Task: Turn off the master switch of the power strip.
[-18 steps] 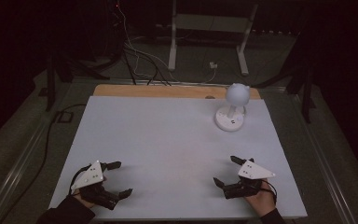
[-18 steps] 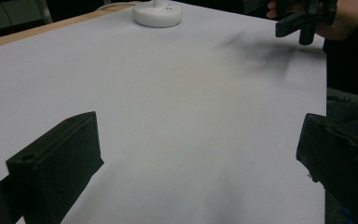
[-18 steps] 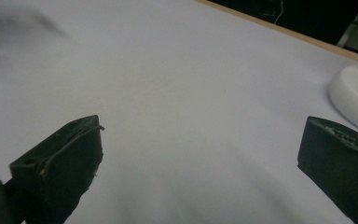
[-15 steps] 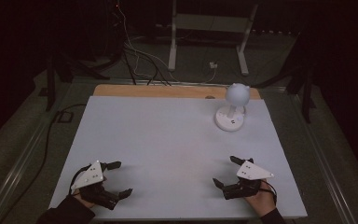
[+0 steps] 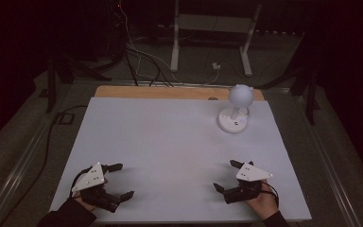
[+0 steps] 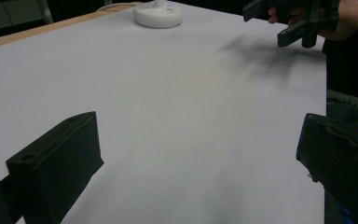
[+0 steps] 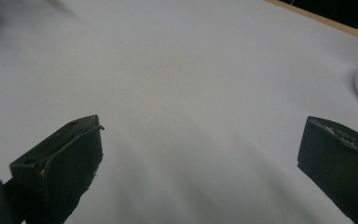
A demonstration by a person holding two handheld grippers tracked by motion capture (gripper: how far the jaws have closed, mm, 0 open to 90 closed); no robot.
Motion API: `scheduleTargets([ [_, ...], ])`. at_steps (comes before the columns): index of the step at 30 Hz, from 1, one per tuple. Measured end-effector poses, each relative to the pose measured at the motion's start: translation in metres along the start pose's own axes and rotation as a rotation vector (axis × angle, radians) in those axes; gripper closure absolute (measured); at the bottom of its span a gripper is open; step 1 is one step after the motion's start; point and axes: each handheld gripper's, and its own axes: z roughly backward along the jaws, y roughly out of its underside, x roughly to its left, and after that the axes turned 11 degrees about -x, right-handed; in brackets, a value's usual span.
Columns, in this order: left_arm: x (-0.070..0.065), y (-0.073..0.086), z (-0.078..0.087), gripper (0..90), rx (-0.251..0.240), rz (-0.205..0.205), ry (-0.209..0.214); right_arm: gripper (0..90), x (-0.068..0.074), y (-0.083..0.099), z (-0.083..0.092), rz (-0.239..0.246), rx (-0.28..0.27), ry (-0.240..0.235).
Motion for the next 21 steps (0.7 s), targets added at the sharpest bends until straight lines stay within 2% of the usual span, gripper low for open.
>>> scheduleTargets([
  [9,0.000,0.000,0.000,0.4,-0.006,0.001,0.000,0.0,0.003,-0.005,0.000,-0.061,0.005,-0.052],
  [14,0.000,0.000,0.000,0.4,-0.007,0.000,0.000,0.0,0.006,-0.013,0.000,-0.084,0.006,-0.059],
  [21,0.001,0.000,0.000,0.4,-0.008,0.002,-0.004,0.0,0.010,-0.025,0.000,-0.072,0.006,-0.077],
])
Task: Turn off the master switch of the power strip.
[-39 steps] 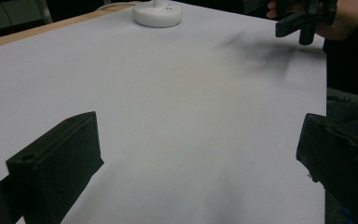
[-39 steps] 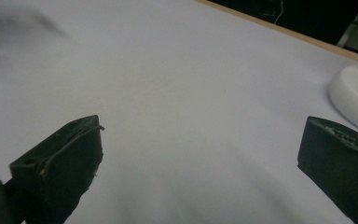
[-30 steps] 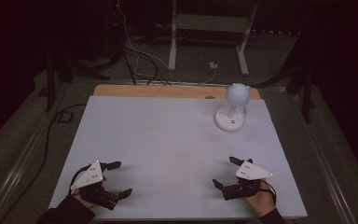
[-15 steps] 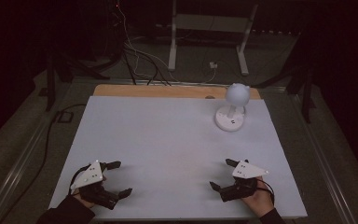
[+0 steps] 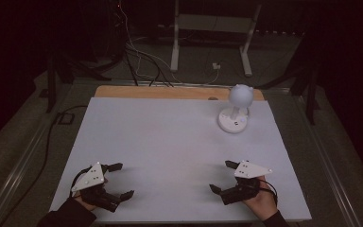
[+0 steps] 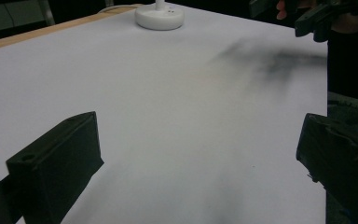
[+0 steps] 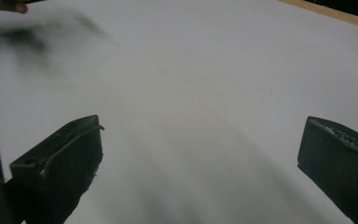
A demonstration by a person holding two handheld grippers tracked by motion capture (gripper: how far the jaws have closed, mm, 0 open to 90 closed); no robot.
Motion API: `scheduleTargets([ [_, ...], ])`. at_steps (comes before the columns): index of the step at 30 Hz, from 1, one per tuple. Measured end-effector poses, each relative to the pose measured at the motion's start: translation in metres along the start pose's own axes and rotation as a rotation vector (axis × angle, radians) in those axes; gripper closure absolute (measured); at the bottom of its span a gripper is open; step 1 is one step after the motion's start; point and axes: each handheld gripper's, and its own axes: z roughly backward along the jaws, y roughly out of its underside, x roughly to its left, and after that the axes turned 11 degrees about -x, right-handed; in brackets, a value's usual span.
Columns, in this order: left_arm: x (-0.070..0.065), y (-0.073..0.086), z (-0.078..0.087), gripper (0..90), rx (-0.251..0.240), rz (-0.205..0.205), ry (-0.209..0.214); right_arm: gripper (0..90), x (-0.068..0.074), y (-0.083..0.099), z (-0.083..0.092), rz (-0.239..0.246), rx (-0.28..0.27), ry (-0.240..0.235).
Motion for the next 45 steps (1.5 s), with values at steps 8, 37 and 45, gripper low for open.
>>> scheduleTargets([
  [8,0.000,0.000,0.000,0.4,0.001,0.001,0.002,0.0,0.002,-0.010,-0.002,0.007,-0.002,-0.024],
  [37,0.000,0.000,0.001,0.4,-0.006,0.005,-0.002,0.0,-0.021,-0.042,0.001,0.003,-0.056,0.021],
  [45,0.001,-0.001,0.001,0.4,-0.015,0.009,-0.001,0.0,-0.027,-0.046,0.002,0.007,-0.066,0.050],
])
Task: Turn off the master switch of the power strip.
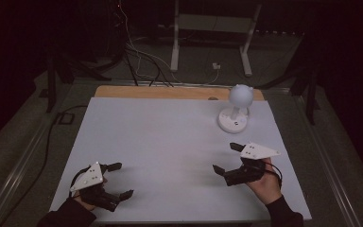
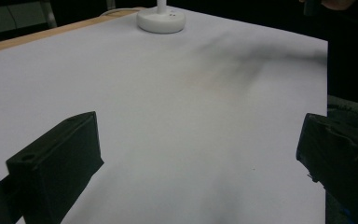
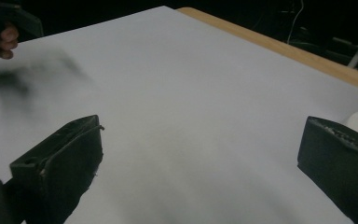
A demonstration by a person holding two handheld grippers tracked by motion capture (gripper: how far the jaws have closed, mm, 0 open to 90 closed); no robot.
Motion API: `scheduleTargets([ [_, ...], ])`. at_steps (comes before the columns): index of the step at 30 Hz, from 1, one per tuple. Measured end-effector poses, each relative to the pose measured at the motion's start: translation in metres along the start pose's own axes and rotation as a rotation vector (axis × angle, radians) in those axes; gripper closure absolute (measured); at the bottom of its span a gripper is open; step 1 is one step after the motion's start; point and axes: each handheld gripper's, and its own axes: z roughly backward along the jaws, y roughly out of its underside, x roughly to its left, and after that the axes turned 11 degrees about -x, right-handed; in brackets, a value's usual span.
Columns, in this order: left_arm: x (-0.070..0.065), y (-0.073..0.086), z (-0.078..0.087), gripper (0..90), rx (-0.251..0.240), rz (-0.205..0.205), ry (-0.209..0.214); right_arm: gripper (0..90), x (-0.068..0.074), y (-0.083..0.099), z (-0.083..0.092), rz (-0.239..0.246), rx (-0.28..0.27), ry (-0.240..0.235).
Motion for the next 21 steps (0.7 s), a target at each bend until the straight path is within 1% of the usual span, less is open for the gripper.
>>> scheduleTargets([
  [2,0.000,0.000,0.000,0.4,0.002,-0.001,0.000,0.0,-0.003,-0.002,0.000,-0.010,-0.012,0.002],
  [4,0.000,0.000,0.000,0.4,0.004,-0.002,0.000,0.0,-0.005,-0.003,0.000,-0.009,-0.014,0.007],
  [5,0.000,0.000,0.000,0.4,0.004,-0.002,0.000,0.0,-0.007,-0.006,0.001,0.000,-0.015,0.017],
  [9,0.000,0.000,0.000,0.4,0.003,-0.001,0.000,0.0,-0.012,-0.009,0.001,-0.002,-0.022,0.035],
  [15,0.000,0.000,0.000,0.4,0.003,-0.002,0.001,0.0,-0.020,-0.014,0.003,-0.009,-0.036,0.065],
  [21,0.000,0.000,0.000,0.4,0.003,-0.002,0.003,0.0,-0.028,-0.017,0.004,-0.017,-0.036,0.097],
])
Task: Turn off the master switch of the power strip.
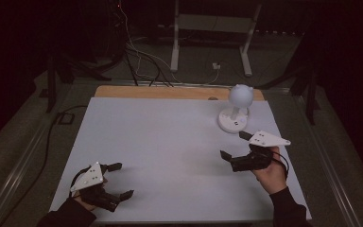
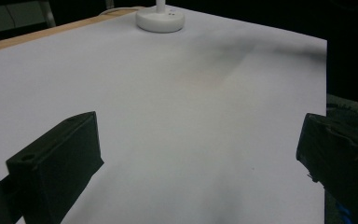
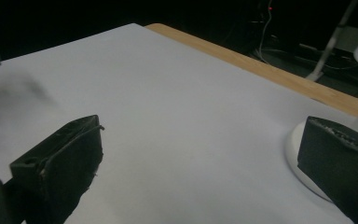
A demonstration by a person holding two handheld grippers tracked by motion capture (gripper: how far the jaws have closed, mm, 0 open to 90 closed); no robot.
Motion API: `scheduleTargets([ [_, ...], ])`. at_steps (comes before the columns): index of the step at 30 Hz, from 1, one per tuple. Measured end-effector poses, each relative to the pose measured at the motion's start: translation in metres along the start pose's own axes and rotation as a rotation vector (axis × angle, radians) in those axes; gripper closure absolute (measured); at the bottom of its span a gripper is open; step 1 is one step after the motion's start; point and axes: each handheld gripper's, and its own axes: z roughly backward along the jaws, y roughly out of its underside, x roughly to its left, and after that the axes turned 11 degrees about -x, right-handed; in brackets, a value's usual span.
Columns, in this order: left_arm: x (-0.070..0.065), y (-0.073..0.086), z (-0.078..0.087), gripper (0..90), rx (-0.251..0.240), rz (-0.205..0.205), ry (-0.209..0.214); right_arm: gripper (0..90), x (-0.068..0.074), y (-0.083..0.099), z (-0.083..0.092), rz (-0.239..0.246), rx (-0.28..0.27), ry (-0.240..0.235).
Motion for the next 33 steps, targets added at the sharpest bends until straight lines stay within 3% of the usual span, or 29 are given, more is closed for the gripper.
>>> scheduleTargets([
  [17,0.000,0.000,0.000,0.4,0.000,0.000,0.000,0.0,-0.026,-0.007,-0.002,-0.016,-0.015,0.077],
  [33,0.000,0.000,0.000,0.4,0.000,0.002,0.000,0.0,-0.051,-0.006,-0.014,-0.034,-0.017,0.142],
])
